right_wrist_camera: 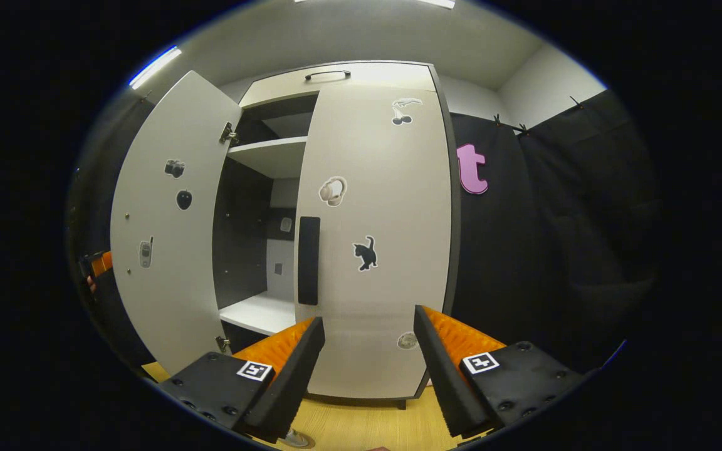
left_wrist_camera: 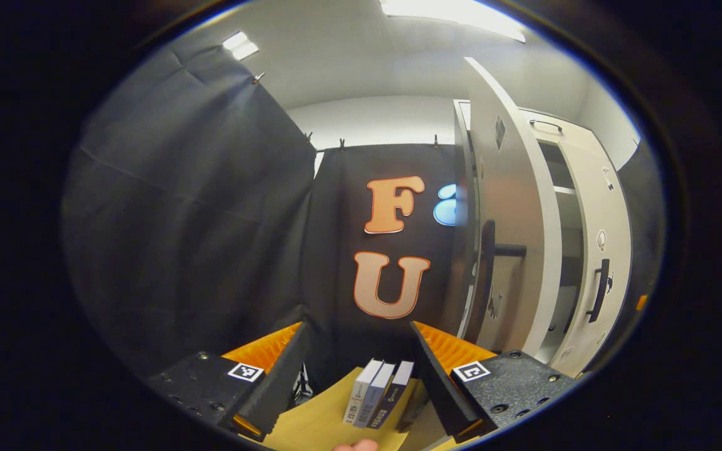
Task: Grasp the bottle in the cabinet with the left hand and place it on the coaster, then close the right door with the right hand and the left door with the left hand.
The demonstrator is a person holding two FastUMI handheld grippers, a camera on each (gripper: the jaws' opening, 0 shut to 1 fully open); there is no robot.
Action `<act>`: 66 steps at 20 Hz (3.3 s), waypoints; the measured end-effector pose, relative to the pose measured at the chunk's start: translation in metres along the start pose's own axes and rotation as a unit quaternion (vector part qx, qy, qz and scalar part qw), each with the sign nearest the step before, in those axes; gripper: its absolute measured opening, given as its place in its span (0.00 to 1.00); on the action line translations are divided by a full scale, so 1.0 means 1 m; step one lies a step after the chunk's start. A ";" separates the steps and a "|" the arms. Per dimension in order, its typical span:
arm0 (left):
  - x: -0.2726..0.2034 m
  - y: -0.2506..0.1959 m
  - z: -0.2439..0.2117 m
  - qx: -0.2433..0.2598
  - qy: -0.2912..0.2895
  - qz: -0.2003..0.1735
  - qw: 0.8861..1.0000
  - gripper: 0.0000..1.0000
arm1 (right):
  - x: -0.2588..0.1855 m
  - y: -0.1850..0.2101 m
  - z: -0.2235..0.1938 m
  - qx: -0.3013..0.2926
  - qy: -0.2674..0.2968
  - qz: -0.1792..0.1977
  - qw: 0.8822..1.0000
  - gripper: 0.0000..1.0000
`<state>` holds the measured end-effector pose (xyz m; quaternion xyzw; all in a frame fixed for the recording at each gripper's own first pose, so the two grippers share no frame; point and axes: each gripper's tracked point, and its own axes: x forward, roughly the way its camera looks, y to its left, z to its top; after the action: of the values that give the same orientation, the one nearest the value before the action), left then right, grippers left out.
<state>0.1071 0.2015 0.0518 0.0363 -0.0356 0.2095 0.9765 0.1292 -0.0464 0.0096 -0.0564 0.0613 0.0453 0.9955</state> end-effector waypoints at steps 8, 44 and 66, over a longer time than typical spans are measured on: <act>0.007 -0.015 0.009 0.007 -0.004 -0.019 1.000 0.87 | -0.018 -0.032 -0.035 0.055 0.032 -0.029 0.998 0.95; -0.015 -0.246 -0.009 -0.012 0.029 -0.192 0.981 0.94 | -0.071 -0.111 -0.037 0.060 0.022 -0.083 0.995 0.95; 0.046 -0.311 -0.049 0.008 0.056 -0.214 0.975 0.94 | -0.074 -0.145 -0.035 0.059 0.014 -0.120 0.991 0.95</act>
<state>0.2794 -0.0585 -0.0100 0.0392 0.0296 -0.0022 0.9988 0.0661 -0.2000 -0.0005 -0.0048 0.0710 -0.0790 0.9943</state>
